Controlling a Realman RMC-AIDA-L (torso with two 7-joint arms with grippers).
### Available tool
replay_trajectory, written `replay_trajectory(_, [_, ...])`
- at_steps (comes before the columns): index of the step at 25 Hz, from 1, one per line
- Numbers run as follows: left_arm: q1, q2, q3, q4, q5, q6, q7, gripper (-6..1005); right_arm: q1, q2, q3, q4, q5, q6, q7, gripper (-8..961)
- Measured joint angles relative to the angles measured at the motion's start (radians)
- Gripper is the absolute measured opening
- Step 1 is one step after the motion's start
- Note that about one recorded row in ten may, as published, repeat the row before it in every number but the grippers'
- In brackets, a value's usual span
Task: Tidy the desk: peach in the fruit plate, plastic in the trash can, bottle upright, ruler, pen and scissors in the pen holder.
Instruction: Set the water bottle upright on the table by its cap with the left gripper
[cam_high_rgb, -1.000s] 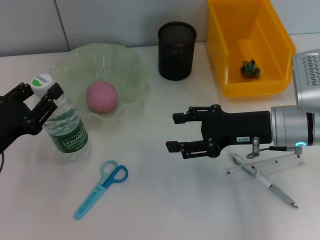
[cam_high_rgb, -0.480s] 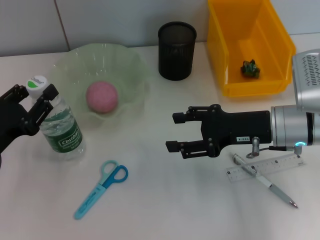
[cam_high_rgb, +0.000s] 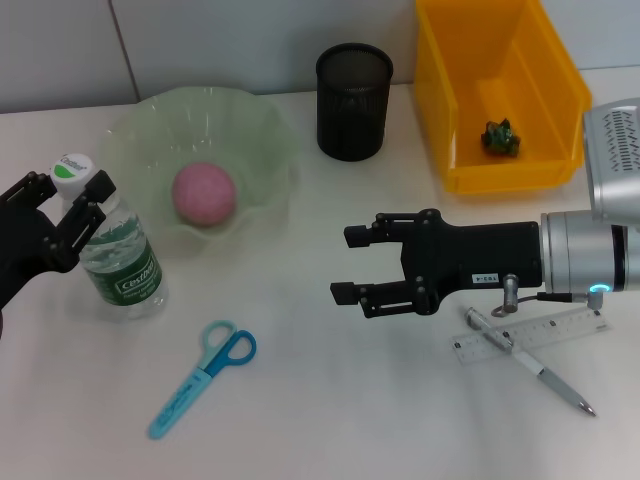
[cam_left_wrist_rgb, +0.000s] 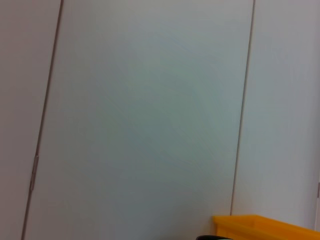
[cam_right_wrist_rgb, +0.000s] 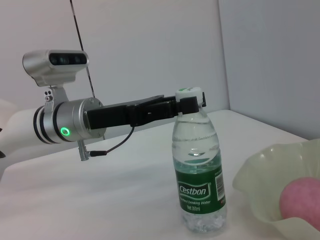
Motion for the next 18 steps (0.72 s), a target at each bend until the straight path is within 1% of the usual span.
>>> replay_trajectory(18, [0.003,-0.002,-0.003,-0.018,-0.023,-0.011,0.004,624,-0.001,0.0,0.0,-0.001,0.0,-0.003,0.003,731])
